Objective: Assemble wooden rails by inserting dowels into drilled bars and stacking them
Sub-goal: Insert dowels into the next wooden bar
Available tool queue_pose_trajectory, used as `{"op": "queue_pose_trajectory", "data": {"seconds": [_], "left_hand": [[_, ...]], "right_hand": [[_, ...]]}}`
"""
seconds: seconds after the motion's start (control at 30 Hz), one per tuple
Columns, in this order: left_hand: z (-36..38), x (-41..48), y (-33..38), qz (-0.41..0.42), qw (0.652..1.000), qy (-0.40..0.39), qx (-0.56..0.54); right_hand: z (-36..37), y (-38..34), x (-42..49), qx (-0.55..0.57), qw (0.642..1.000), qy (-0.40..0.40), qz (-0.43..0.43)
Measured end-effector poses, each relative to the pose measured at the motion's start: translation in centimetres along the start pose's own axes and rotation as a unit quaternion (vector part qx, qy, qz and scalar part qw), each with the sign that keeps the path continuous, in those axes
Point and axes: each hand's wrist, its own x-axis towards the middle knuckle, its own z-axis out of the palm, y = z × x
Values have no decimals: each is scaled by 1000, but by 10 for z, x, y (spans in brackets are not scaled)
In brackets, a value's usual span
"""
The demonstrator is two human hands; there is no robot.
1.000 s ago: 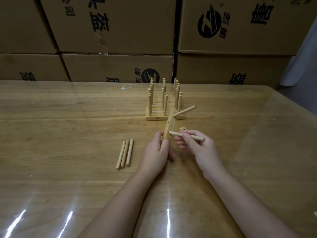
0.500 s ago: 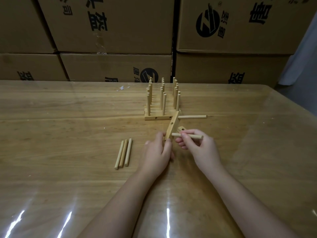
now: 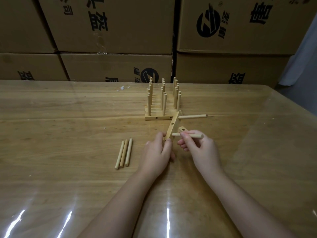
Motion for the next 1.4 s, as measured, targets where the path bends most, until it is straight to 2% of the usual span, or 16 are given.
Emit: {"op": "queue_pose_trajectory", "data": {"seconds": [0.17, 0.27, 0.37, 0.53, 0.67, 0.77, 0.83, 1.03, 1.17, 1.27, 1.4], "left_hand": [[-1, 2, 0, -35, 993, -21, -110], [-3, 4, 1, -73, 977, -12, -199], [-8, 5, 2, -91, 965, 4, -245], [-12, 6, 2, -84, 956, 56, -276], [-12, 8, 1, -102, 936, 101, -322], [-14, 10, -2, -108, 921, 121, -355], [-16, 11, -5, -108, 924, 138, -340], [-14, 13, -10, -111, 931, 126, -324], [-13, 13, -13, -97, 938, 120, -310], [-12, 15, -14, -98, 936, 115, -319], [-12, 17, -15, -104, 920, 104, -364]], "right_hand": [[2, 4, -3, -30, 999, -32, -8], [3, 8, -3, -69, 997, -25, -6], [5, 11, -4, -110, 992, -62, -19], [8, 6, -10, -213, 961, -165, -63], [9, 4, -12, -227, 946, -227, -51], [11, 3, -13, -279, 915, -276, -96], [11, 3, -13, -296, 900, -295, -125], [9, -1, -14, -302, 892, -296, -157], [9, -2, -17, -301, 896, -298, -135], [11, -3, -17, -346, 888, -278, -119], [12, -3, -12, -338, 908, -238, -62]]}}
